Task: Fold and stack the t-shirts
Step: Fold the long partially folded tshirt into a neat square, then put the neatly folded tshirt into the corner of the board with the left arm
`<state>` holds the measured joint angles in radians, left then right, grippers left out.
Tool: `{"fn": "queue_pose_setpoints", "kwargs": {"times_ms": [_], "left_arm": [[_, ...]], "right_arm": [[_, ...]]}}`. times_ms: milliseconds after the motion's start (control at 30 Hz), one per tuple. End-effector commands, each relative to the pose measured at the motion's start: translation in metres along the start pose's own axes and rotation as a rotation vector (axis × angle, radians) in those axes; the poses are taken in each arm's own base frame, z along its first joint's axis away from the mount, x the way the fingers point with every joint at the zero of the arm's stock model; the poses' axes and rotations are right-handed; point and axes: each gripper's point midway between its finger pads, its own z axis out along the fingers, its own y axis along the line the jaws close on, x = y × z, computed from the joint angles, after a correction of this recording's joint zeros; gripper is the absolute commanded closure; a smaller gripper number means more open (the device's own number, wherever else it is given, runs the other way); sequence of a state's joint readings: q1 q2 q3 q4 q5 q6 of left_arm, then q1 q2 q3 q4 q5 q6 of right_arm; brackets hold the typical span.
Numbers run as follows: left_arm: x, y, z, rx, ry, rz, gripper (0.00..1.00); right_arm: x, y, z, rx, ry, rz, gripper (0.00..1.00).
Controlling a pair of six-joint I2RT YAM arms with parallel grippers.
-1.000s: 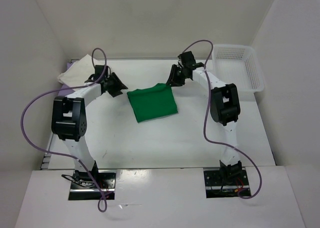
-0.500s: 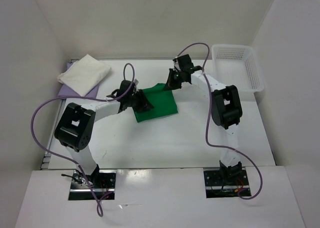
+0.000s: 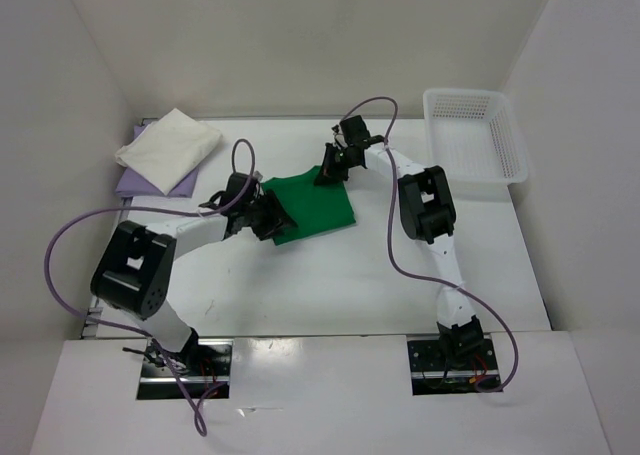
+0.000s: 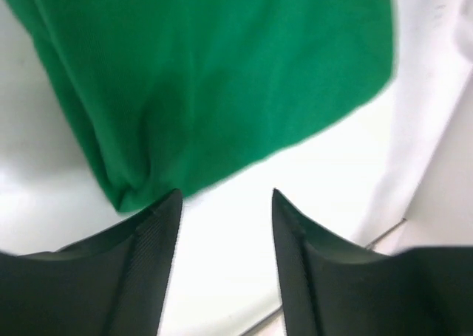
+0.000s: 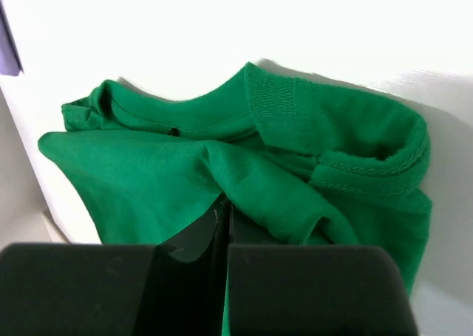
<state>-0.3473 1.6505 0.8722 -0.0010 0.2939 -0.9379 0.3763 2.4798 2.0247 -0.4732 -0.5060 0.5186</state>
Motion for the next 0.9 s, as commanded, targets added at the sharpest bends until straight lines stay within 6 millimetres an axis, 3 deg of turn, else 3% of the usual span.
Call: {"fn": "queue_pose_setpoints", "kwargs": {"times_ms": [0, 100, 200, 233, 333, 367, 467, 533, 700, 767, 800, 867], "left_arm": [[-0.013, -0.006, -0.028, 0.019, -0.069, 0.035, 0.39], [-0.033, 0.01, -0.047, -0.009, -0.145, 0.015, 0.29], [-0.05, 0.03, -0.051, -0.027, -0.171, -0.021, 0.27], [-0.049, 0.041, -0.045, -0.051, -0.155, -0.027, 0.27], [-0.057, 0.048, -0.029, -0.053, -0.145, -0.03, 0.27], [-0.059, 0.049, -0.024, -0.055, -0.143, -0.031, 0.27], [-0.063, 0.056, -0.005, -0.072, -0.111, -0.024, 0.27], [-0.063, 0.064, 0.007, -0.089, -0.092, -0.024, 0.27], [-0.071, 0.061, 0.036, -0.054, -0.087, -0.027, 0.29], [-0.07, 0.05, 0.048, -0.015, -0.074, -0.01, 0.34], [-0.058, 0.049, 0.062, -0.014, -0.037, -0.013, 0.43], [-0.062, 0.029, 0.072, 0.045, -0.039, -0.013, 0.61]], "right_arm": [[-0.009, 0.006, 0.004, -0.034, -0.02, -0.01, 1.0], [-0.01, 0.013, -0.002, -0.046, -0.017, -0.013, 1.0], [-0.025, 0.043, -0.034, -0.079, -0.069, -0.059, 0.83], [-0.033, 0.06, -0.056, -0.091, -0.109, -0.081, 0.69], [-0.031, 0.076, -0.084, -0.105, -0.135, -0.11, 0.47], [-0.035, 0.093, -0.109, -0.115, -0.179, -0.143, 0.44], [-0.024, 0.099, -0.132, -0.122, -0.209, -0.158, 0.41], [-0.013, 0.102, -0.16, -0.122, -0.242, -0.164, 0.41], [0.017, 0.106, -0.216, -0.133, -0.306, -0.169, 0.4], [0.03, 0.098, -0.225, -0.125, -0.304, -0.146, 0.4], [0.032, 0.104, -0.239, -0.131, -0.335, -0.16, 0.4], [0.039, 0.093, -0.249, -0.115, -0.344, -0.14, 0.4]]}}
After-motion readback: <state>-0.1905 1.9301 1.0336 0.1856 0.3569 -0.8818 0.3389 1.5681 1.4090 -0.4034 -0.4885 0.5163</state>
